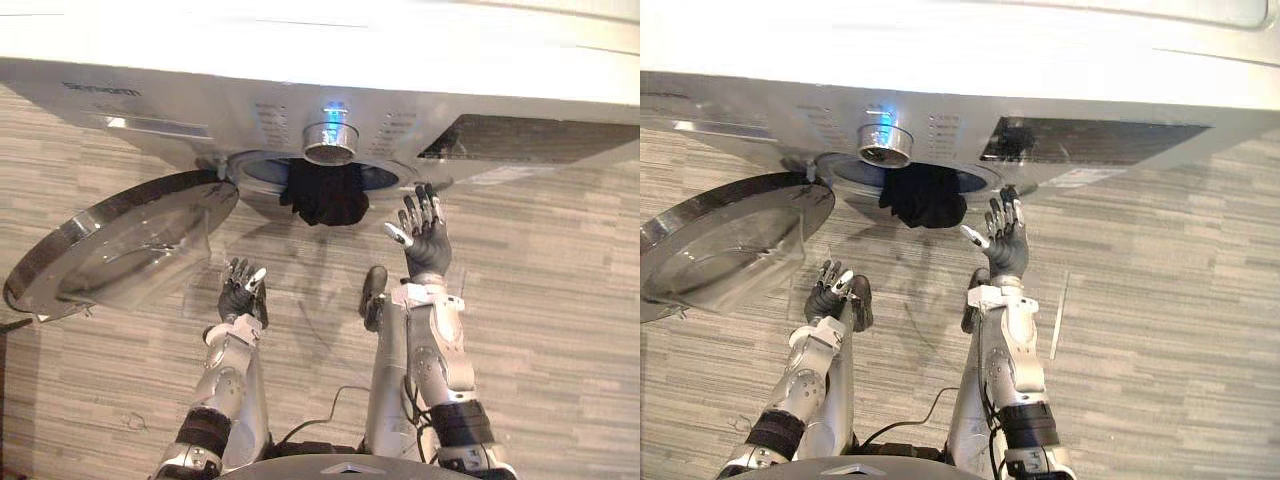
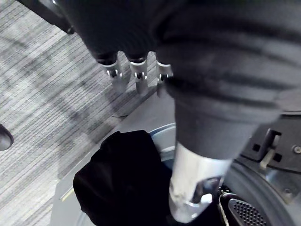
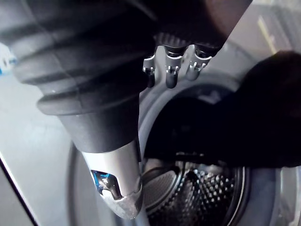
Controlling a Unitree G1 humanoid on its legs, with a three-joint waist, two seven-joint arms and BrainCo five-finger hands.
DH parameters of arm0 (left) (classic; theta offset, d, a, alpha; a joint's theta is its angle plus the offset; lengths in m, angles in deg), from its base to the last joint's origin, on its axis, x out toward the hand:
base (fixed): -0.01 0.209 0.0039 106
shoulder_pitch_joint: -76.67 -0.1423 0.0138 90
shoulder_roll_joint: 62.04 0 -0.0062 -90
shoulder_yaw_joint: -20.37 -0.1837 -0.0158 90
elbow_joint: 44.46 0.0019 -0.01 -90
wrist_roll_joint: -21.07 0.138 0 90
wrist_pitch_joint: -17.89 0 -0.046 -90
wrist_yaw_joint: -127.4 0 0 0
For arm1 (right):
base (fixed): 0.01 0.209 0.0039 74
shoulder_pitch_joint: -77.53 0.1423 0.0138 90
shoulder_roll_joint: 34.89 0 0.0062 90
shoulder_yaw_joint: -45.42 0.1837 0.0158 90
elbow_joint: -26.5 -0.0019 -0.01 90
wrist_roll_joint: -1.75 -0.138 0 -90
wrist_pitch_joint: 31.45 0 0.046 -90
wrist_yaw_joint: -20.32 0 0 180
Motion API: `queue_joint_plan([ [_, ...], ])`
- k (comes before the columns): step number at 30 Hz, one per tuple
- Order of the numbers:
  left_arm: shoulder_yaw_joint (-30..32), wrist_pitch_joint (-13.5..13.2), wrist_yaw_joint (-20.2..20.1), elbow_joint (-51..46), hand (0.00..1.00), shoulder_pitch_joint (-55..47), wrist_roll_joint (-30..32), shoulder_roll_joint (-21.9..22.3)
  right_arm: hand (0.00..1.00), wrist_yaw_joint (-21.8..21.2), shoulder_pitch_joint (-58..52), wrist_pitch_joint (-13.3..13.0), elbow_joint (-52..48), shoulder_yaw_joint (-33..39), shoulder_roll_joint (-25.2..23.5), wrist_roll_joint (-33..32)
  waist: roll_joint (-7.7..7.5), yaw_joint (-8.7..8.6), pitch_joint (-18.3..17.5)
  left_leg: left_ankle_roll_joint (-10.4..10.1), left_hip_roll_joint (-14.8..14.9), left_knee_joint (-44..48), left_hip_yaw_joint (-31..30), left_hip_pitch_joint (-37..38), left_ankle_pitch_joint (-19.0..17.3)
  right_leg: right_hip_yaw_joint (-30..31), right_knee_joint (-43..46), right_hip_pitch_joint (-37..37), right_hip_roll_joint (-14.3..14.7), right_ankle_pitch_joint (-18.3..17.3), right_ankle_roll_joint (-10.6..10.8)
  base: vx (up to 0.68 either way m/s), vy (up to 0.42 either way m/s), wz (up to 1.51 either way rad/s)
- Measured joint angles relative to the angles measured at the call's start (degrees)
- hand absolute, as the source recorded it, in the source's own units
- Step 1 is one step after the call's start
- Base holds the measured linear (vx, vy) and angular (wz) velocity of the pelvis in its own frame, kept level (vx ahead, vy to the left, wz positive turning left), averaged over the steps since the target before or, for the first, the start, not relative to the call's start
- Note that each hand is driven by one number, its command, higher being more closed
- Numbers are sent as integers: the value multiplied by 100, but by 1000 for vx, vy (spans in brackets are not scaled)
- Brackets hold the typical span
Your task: Pick up the laundry basket with both hands and put the clothes into the washing machine.
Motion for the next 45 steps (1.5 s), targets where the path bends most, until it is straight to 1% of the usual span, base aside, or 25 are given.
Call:
queue_joint_plan([
  [1, -15, 1, -73, 0, 0, 4, 0, 8, 0, 84, 71, -30, 148, 26, -27, 17, -10, 27, -27, 0, -38, 12, -51, -8, -1, -36, 74, 4, -41, -65, 3, 56, -39, 32],
  [3, -63, 3, -83, -21, 0, 13, -4, 11, 0, 108, 118, -52, 415, 151, 7, 17, -13, 1, -35, 0, -123, 56, -143, -46, -3, -89, 245, -4, -114, -163, 12, 39, -57, 32],
  [5, -86, 5, -82, -146, 0, 29, -16, -43, 0, 105, 495, 121, 1116, 167, 198, 11, -14, 3, -36, -15, -159, 201, -288, -224, -71, -175, 480, -133, -182, -309, -16, -5, -70, 25],
  [6, -85, 5, -79, -225, 0, 18, -24, -50, 0, 108, 643, 176, 1331, 169, 249, 8, -15, 27, -36, -27, -165, 247, -320, -303, -78, -184, 556, -203, -194, -349, -24, -30, -82, 21],
  [8, -73, 6, -69, -490, 0, 11, -31, -98, 0, 114, 1243, 324, 2072, 233, 394, -48, -14, 118, -35, -57, -183, 448, -446, -634, -93, -216, 862, -510, -218, -488, -56, -36, -83, 20],
  [10, 10, 5, -60, -564, 0, 21, -42, -142, 0, 129, 1608, 390, 2495, 268, 450, -107, -9, 166, -28, -77, -212, 588, -539, -861, -90, -266, 1089, -715, -265, -555, -109, -22, -78, 23],
  [11, 83, 4, -51, -580, 0, 18, -121, -143, 0, 184, 1803, 453, 2725, 371, 459, -246, -7, 188, -24, -123, -237, 658, -597, -967, -65, -283, 1218, -816, -296, -613, -117, -10, -75, 22],
  [14, 246, 4, -47, -647, 0, 15, -243, -141, 0, 236, 2177, 495, 3193, 427, 562, -470, -20, 250, 44, -136, -235, 764, -662, -1117, -72, -290, 1387, -952, -305, -699, -119, -9, -50, 12],
  [16, 286, 4, -46, -644, 0, 14, -250, -140, 0, 222, 2241, 513, 3320, 356, 606, -560, -27, 258, 55, -140, -222, 774, -664, -1181, -70, -289, 1391, -1017, -297, -698, -119, -22, -20, -1],
  [18, 350, 6, -47, -642, 0, 20, -250, -138, 0, 135, 2202, 595, 3356, 168, 670, -565, -32, 242, 89, -136, -201, 814, -655, -1268, -74, -285, 1398, -1096, -290, -707, -99, -22, 8, -5],
  [20, 366, 6, -48, -635, 0, 65, -249, -140, 0, 31, 2211, 605, 3539, 122, 678, -564, -45, 221, 188, -136, -195, 823, -652, -1277, -74, -286, 1397, -1106, -291, -710, -91, -10, 6, -2],
  [24, 366, 0, -45, -633, 0, 92, -250, -142, 0, 37, 2233, 622, 3760, 117, 722, -560, -48, 238, 237, -128, -196, 819, -659, -1379, -79, -294, 1401, -1200, -295, -717, -80, 0, 0, 0],
  [27, 359, -16, 39, -673, 0, 136, -248, -147, 0, 52, 2392, 622, 3964, 119, 906, -543, -54, 245, 282, -145, -201, 855, -671, -1562, -68, -288, 1454, -1388, -302, -715, -84, -3, -1, 2],
  [28, 352, -15, 65, -699, 0, 152, -242, -149, 0, 64, 2496, 636, 4174, 119, 980, -522, -53, 243, 287, -162, -200, 895, -680, -1610, -59, -287, 1490, -1433, -302, -691, -123, 0, 0, 0],
  [30, 332, -16, 66, -747, 0, 154, -228, -154, 0, 64, 2695, 690, 4387, 94, 1128, -473, -50, 237, 293, -155, -198, 934, -680, -1675, -64, -277, 1525, -1495, -303, -694, -120, 0, 0, 0],
  [32, 239, -19, 64, -786, 0, 158, -227, -206, 0, 64, 2968, 742, 4718, -75, 1359, -433, -46, 253, 308, -153, -198, 938, -680, -1703, -65, -274, 1526, -1527, -305, -696, -115, 0, 0, 0],
  [34, 201, -19, 63, -840, 0, 157, -228, -232, 0, 69, 3192, 747, 4919, -168, 1459, -434, -46, 270, 308, -152, -198, 942, -679, -1771, -66, -266, 1522, -1592, -314, -724, -68, 0, 0, 0],
  [35, 163, -20, 62, -935, 0, 156, -228, -249, 0, 68, 3341, 745, 5016, -322, 1582, -432, -46, 296, 308, -152, -198, 954, -676, -1874, -65, -262, 1527, -1701, -324, -721, -70, 0, 0, 0],
  [37, 131, -31, 62, -1065, 0, 155, -227, -263, 0, 88, 3558, 751, 5220, -499, 1680, -432, -40, 314, 311, -158, -197, 1006, -679, -2017, -60, -255, 1567, -1848, -330, -714, -76, -3, 11, 2],
  [38, 107, -32, 62, -1180, 0, 154, -227, -277, 0, 99, 3774, 785, 5379, -746, 1784, -432, -11, 319, 336, -156, -210, 1064, -686, -2134, -62, -249, 1626, -1953, -354, -712, -80, 2, 18, 4],
  [40, 33, -38, 62, -1289, 0, 148, -226, -311, 0, 101, 4033, 830, 5480, -1050, 1861, -431, -9, 324, 336, -151, -222, 1136, -673, -2253, -65, -212, 1712, -2091, -381, -691, -116, 5, 16, 4],
  [43, 16, -39, 63, -1400, 0, 121, -226, -309, 0, 129, 4419, 860, 5556, -1426, 1891, -431, -2, 350, 340, -151, -228, 1158, -661, -2342, -65, -188, 1744, -2203, -390, -691, -116, 0, 0, 0],
  [44, 16, -56, 65, -1454, 0, 109, -226, -305, 0, 242, 4520, 896, 5583, -1602, 1894, -432, -2, 366, 340, -151, -234, 1165, -663, -2395, -65, -183, 1755, -2259, -398, -708, -86, 0, 0, 0],
  [45, 15, -59, 65, -1467, 0, 107, -226, -302, 0, 246, 4530, 895, 5583, -1623, 1897, -432, -2, 367, 340, -151, -236, 1167, -663, -2407, -65, -183, 1758, -2269, -400, -712, -80, 0, 0, 0],
])
